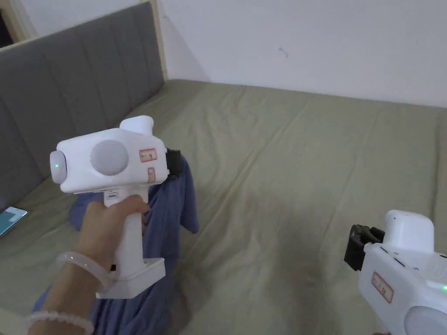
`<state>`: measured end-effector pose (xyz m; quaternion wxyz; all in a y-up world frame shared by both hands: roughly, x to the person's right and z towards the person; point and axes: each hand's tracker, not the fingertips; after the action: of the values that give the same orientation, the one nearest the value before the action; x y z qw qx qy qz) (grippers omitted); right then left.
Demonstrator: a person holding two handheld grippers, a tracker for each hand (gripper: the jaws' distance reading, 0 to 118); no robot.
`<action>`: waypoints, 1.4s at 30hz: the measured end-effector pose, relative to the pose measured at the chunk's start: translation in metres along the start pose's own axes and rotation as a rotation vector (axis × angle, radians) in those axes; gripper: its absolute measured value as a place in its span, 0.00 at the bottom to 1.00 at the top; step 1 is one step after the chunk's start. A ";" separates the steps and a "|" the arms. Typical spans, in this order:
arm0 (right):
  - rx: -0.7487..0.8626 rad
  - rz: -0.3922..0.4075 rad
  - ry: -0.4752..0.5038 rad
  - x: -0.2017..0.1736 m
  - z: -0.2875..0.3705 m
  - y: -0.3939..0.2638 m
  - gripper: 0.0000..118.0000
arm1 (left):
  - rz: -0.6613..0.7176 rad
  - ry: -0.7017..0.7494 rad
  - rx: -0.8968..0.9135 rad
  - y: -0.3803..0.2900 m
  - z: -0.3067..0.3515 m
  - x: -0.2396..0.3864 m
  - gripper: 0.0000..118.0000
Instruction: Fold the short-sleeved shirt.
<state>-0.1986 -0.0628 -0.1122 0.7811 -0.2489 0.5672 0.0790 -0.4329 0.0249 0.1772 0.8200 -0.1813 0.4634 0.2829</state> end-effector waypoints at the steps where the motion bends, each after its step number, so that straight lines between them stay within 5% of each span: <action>1: 0.017 -0.012 -0.011 0.007 0.008 0.003 0.00 | -0.046 -0.032 0.014 0.009 0.003 0.023 0.05; 12: 0.196 -0.097 -0.278 0.121 0.109 0.026 0.00 | -0.313 -0.591 -0.011 -0.013 0.024 0.261 0.05; 17: 0.213 -0.148 -0.423 0.181 0.153 0.021 0.00 | -0.291 -0.731 -0.159 -0.081 -0.003 0.315 0.05; 22: 0.170 -0.193 -0.502 0.214 0.163 -0.001 0.00 | -0.420 -0.573 -0.359 -0.193 -0.060 0.333 0.05; 26: 0.122 -0.220 -0.511 0.222 0.157 -0.021 0.00 | -0.356 -0.530 -0.565 -0.270 -0.094 0.325 0.05; 31: 0.064 -0.224 -0.489 0.217 0.142 -0.034 0.00 | -0.496 -0.471 -0.537 -0.296 -0.094 0.325 0.07; 35: 0.041 -0.229 -0.451 0.209 0.131 -0.037 0.00 | -0.483 -0.472 -0.543 -0.280 -0.092 0.324 0.39; 36: 0.036 -0.224 -0.442 0.206 0.129 -0.036 0.00 | -0.480 -0.471 -0.541 -0.274 -0.091 0.323 0.39; 37: 0.033 -0.215 -0.435 0.202 0.127 -0.036 0.00 | -0.481 -0.467 -0.534 -0.270 -0.089 0.320 0.75; 38: 0.029 -0.205 -0.428 0.197 0.126 -0.034 0.00 | -0.482 -0.463 -0.522 -0.265 -0.085 0.315 0.95; 39: 0.027 -0.195 -0.418 0.194 0.125 -0.033 0.00 | -0.466 -0.466 -0.483 -0.257 -0.079 0.309 1.00; 42: 0.025 -0.176 -0.390 0.182 0.121 -0.028 0.00 | -0.409 -0.431 -0.445 -0.229 -0.067 0.289 0.93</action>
<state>-0.0220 -0.0577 -0.2436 0.8830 -0.2677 0.3822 0.0502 -0.2140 -0.1041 -0.0977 0.8788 -0.3802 0.1616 0.2388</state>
